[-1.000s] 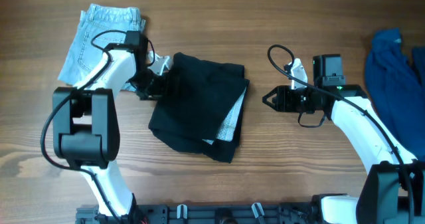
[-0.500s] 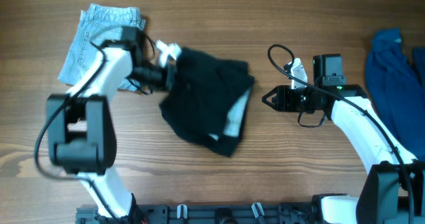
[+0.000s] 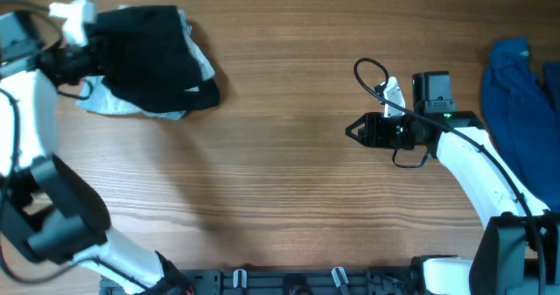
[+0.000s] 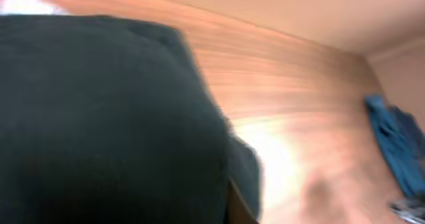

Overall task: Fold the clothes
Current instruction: 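Carry the folded shorts with the left gripper onto the jeans at top left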

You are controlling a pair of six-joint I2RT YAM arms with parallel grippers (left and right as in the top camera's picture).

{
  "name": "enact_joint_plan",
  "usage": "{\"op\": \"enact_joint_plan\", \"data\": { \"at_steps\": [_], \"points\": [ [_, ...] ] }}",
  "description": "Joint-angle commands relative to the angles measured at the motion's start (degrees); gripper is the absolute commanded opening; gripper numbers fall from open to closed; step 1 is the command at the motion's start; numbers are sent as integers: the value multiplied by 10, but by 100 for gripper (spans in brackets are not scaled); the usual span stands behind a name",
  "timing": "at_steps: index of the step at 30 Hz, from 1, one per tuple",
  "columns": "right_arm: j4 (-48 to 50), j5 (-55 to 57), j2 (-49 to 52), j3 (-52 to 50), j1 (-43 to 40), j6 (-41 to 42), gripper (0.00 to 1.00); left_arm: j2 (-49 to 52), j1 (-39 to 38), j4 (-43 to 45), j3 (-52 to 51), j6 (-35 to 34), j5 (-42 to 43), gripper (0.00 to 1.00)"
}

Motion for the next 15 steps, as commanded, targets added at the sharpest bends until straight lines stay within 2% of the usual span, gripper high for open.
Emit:
{"op": "enact_joint_plan", "data": {
  "at_steps": [1, 2, 3, 6, 10, 15],
  "points": [
    [-7, -3, -11, 0, 2, 17, 38, 81, 40, 38, 2, 11, -5, 44],
    [-7, -3, -11, 0, 2, 24, 38, 98, 50, 42, 2, 4, -25, 68],
    [-8, -3, -11, 0, 1, 27, 38, 112, 58, 44, 2, -14, -54, 100],
    [-6, -3, -11, 0, 1, 41, 38, 122, 83, 43, 2, -56, -97, 100],
    [7, -3, -11, 0, 1, 39, 38, 96, 125, 27, 21, -138, -78, 100],
    [47, -3, -16, 1, 1, 39, 43, 10, 140, -69, 61, -121, -9, 100]
  ]
}}
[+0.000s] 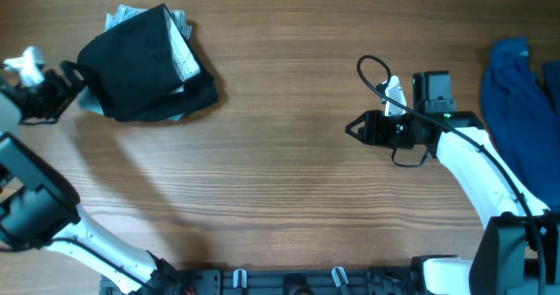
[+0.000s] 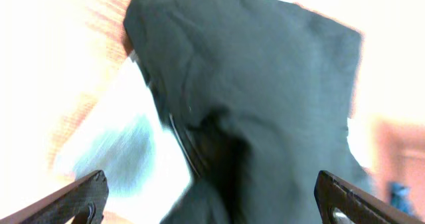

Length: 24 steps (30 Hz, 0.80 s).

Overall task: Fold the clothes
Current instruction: 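Carry the folded shorts with the left gripper onto the jeans at top left, then release the shorts on the jeans and withdraw both grippers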

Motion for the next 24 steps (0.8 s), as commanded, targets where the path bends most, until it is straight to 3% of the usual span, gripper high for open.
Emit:
{"op": "enact_joint_plan", "data": {
  "at_steps": [1, 5, 10, 14, 17, 24],
  "points": [
    [33, -5, -22, 1, 1, 3, 44, -115, -6, -63, 45, 4, 52, 99],
    [49, -5, -94, 18, 1, -31, 54, -259, -83, -162, 46, 51, 14, 99],
    [36, -5, -232, 49, 1, -35, 70, -410, -232, -238, 46, 17, -121, 100],
    [35, -5, -348, 53, 1, 6, 98, -497, -373, -287, 46, -49, -312, 100],
    [21, -5, -421, 53, 1, 6, 100, -540, -486, -334, 46, -124, -451, 100],
    [0, -5, -438, 53, 1, 6, 100, -541, -532, -376, 46, -124, -462, 100]
  ]
}}
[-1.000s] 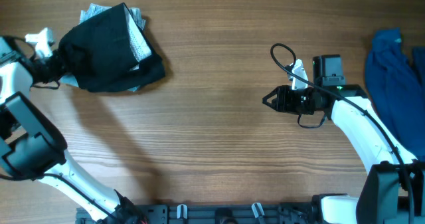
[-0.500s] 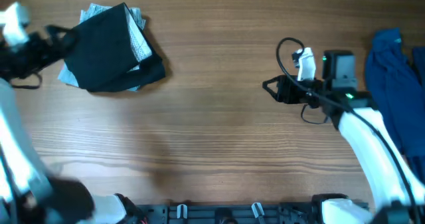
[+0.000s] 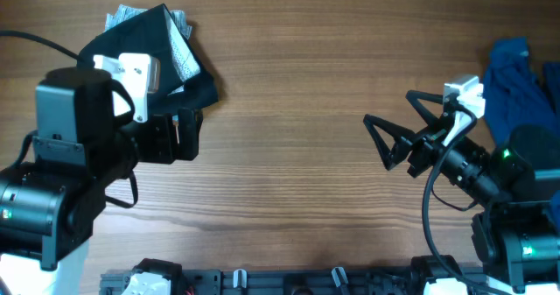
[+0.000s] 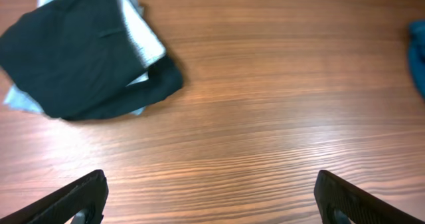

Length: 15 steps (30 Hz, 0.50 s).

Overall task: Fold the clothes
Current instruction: 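Release the shorts on the jeans and withdraw both grippers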

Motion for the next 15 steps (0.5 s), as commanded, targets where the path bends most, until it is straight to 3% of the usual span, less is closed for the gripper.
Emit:
{"op": "enact_joint_plan", "data": {
  "at_steps": [1, 4, 6, 11, 15],
  "points": [
    [-17, -4, 5, 4, 1, 6, 99, 4, -9, -4, 0, -22, -47, 100],
    [-50, -5, 13, 3, 1, 25, 99, 5, -9, -4, 0, -22, -47, 100],
    [-75, -5, 18, 3, 1, 103, 100, 5, -9, -4, 0, -22, -47, 100],
    [-82, 28, 34, 3, 0, 403, 100, 5, -9, -4, 0, -22, -47, 100],
    [-87, 65, 66, 3, 9, 692, 100, 6, -9, -4, 0, -22, -47, 100]
  ]
}}
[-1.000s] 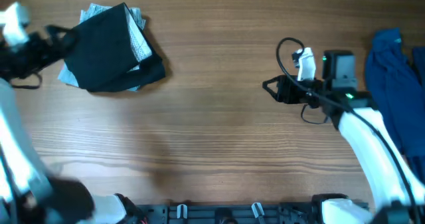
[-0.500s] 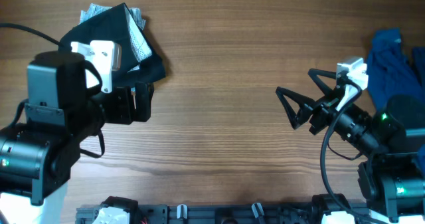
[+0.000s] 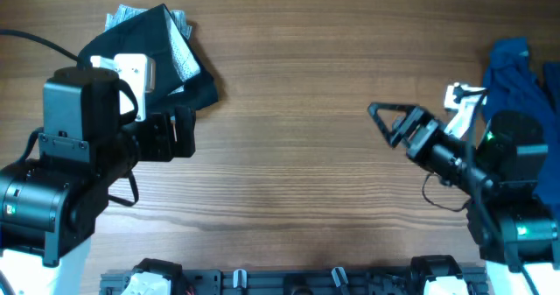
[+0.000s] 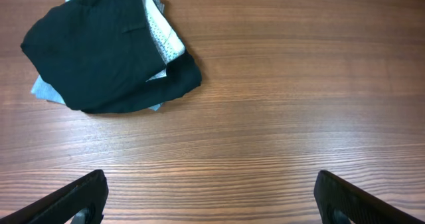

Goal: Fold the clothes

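Note:
A folded stack (image 3: 149, 54) lies at the table's far left, a black garment on top of pale blue and white ones; the left wrist view shows it from above (image 4: 106, 48). My left gripper (image 3: 179, 133) hangs high above the table, near side of the stack, apart from it. It is open, its fingertips (image 4: 76, 201) wide apart with only bare wood between them (image 4: 212, 207). My right gripper (image 3: 394, 122) is raised over the right half of the table, holding nothing I can see. A crumpled blue garment (image 3: 512, 76) lies at the right edge.
The wooden table (image 3: 289, 85) runs between the stack and the blue garment. Both arm bodies loom large at the near left and near right. A black rail with clips (image 3: 289, 282) lines the near edge.
The left arm barely shifted; the stack sits slightly further right in its wrist view. The right arm has drawn a little to the right, its gripper turned.
At first my left gripper was at the stack with black cloth filling its view, the right gripper low over the table's middle right. Then the left gripper stood open left of the stack, the black garment lying on top. Later both arms were raised and drawn back, as now.

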You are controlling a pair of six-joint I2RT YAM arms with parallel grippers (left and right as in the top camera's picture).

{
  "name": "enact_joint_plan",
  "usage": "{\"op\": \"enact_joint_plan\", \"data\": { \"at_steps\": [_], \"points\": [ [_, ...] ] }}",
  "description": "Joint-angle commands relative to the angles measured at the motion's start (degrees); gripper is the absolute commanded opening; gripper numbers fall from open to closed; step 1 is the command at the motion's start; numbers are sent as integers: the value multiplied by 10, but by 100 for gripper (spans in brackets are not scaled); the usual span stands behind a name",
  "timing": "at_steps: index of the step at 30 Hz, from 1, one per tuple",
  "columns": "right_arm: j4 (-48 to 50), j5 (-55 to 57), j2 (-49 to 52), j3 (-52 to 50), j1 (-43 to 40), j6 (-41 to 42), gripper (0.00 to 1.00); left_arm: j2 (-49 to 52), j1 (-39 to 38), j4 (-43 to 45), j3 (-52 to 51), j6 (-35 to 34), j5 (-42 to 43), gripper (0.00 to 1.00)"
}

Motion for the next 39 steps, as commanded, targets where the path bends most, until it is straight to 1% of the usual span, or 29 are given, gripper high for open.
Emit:
{"op": "enact_joint_plan", "data": {
  "at_steps": [1, 4, 5, 6, 8, 12, 18, 19, 20, 22, 23, 24, 25, 28, 29, 32, 33, 34, 36, 38, 39],
  "points": [
    [0, 38, 31, 3, 13, 350, 99, 2, -4, 0, 0, -9, -7, 100],
    [-2, 38, 32, -8, 27, 562, 100, 3, -4, 0, 0, -9, -7, 100],
    [0, 42, 25, -14, 28, 653, 100, 3, -4, 0, 0, -9, -7, 100],
    [7, 48, 17, -21, 28, 675, 100, 3, -4, 0, 0, -9, -7, 100],
    [6, 77, -8, -42, 28, 678, 100, 3, -4, 0, 0, -9, -7, 100],
    [38, 80, -51, -77, 28, 678, 100, 3, -4, 0, 0, -9, -7, 100],
    [22, 82, -120, -113, 28, 678, 100, 3, -4, 0, 0, -9, -7, 100],
    [-5, 116, -131, -116, 28, 668, 100, 3, -4, 0, 0, -9, -7, 100],
    [-57, 150, -141, -119, 28, 621, 100, 3, -4, 0, 0, -9, -7, 100],
    [-220, 216, -167, -130, 28, 469, 100, 3, -4, 0, 0, -9, -7, 100],
    [-295, 258, -180, -137, 28, 414, 100, 3, -4, 0, 0, -9, -7, 100],
    [-352, 296, -192, -146, 28, 388, 100, 3, -4, 0, 0, -9, -7, 100],
    [-358, 314, -205, -154, 28, 389, 100, 3, -4, 0, 0, -9, -7, 100],
    [-293, 402, -247, -169, 28, 366, 100, 3, -4, 0, 0, -9, -7, 100],
    [-271, 423, -256, -170, 28, 341, 100, 3, -4, 0, 0, -9, -7, 100],
    [-184, 452, -271, -170, 28, 199, 100, 3, -4, 0, 0, -9, -7, 100],
    [-139, 456, -273, -170, 28, 105, 100, 3, -4, 0, 0, -9, -7, 100],
    [-110, 455, -274, -170, 28, 44, 100, 3, -4, 0, 0, -9, -7, 100],
    [-18, 432, -281, -171, 28, -162, 100, 3, -4, 0, 0, -9, -7, 100],
    [40, 390, -288, -181, 23, -314, 100, 3, -4, 0, 0, -9, -7, 100],
    [62, 373, -294, -190, 22, -363, 100, 3, -4, 0, 0, -9, -7, 100]
  ]
}}
